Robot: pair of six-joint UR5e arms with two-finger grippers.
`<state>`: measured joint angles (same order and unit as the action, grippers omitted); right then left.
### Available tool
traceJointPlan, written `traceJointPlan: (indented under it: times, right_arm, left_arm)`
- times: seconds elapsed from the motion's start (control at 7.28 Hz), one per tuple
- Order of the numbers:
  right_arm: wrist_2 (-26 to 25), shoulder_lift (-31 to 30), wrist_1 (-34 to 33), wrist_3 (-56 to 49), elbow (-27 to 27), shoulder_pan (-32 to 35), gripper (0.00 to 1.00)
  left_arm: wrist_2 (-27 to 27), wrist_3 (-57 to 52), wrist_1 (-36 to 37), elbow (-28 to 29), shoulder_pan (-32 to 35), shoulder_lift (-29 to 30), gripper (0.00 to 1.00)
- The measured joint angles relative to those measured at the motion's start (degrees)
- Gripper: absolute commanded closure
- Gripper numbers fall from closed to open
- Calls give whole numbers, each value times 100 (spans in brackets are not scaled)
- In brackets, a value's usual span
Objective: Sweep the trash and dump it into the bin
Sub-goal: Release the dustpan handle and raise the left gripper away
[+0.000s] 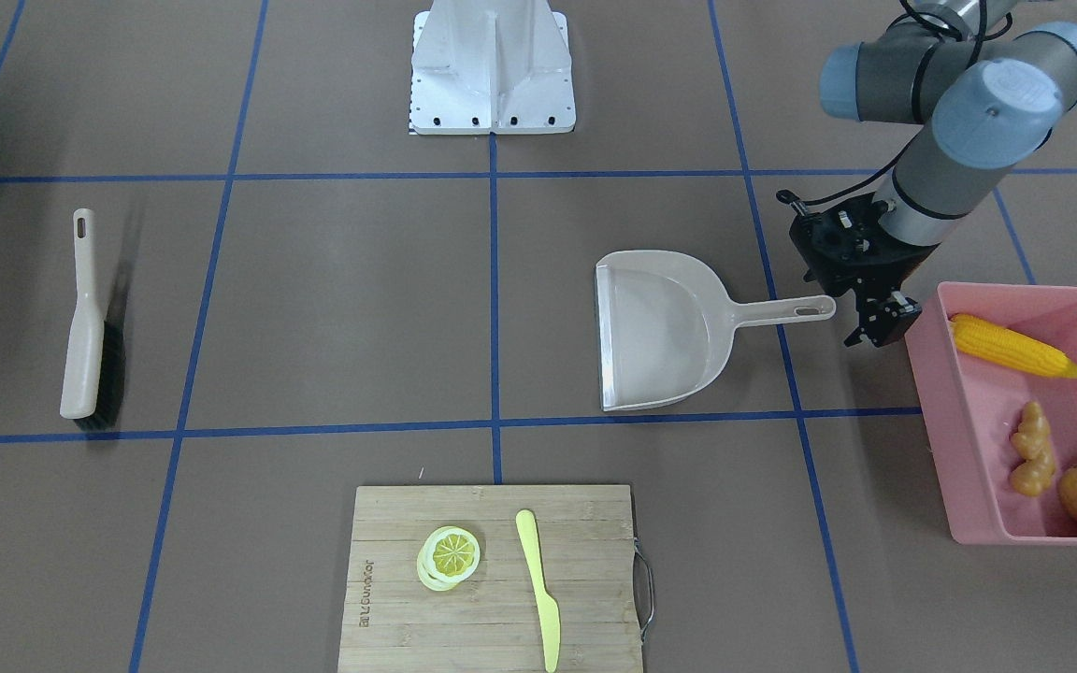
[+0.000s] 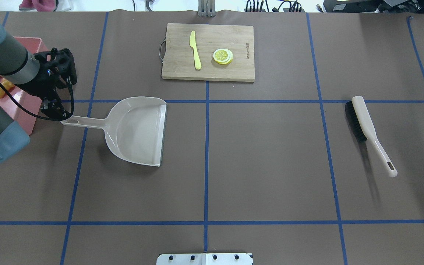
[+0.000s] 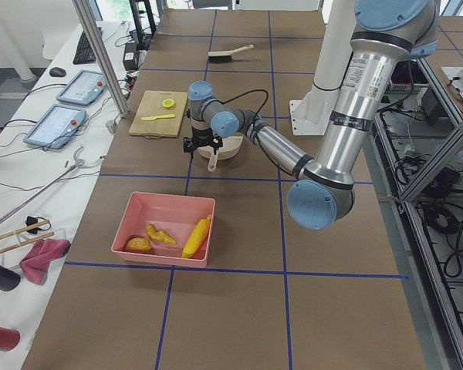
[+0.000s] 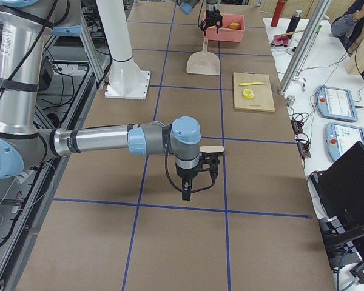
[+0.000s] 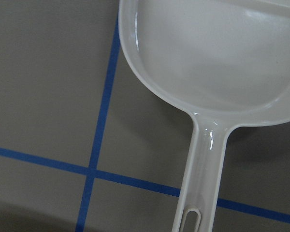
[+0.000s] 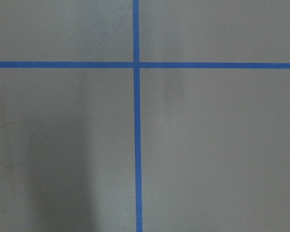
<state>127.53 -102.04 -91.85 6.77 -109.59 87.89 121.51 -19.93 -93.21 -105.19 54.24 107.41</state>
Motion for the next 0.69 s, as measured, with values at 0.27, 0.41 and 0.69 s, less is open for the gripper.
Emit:
traceJointPlan:
  times: [0.27, 0.41, 0.69]
  right_arm:
    - [0, 0, 0, 0, 1, 0, 0]
    - [0, 0, 0, 0, 1, 0, 0]
    - [6, 2, 4, 0, -1, 0, 0]
  left_arm:
    - [17, 713, 607, -192, 522, 39, 2]
    - [42, 906, 1043, -256, 759, 126, 2]
    - [62, 1697, 1847, -420, 1044, 197, 2]
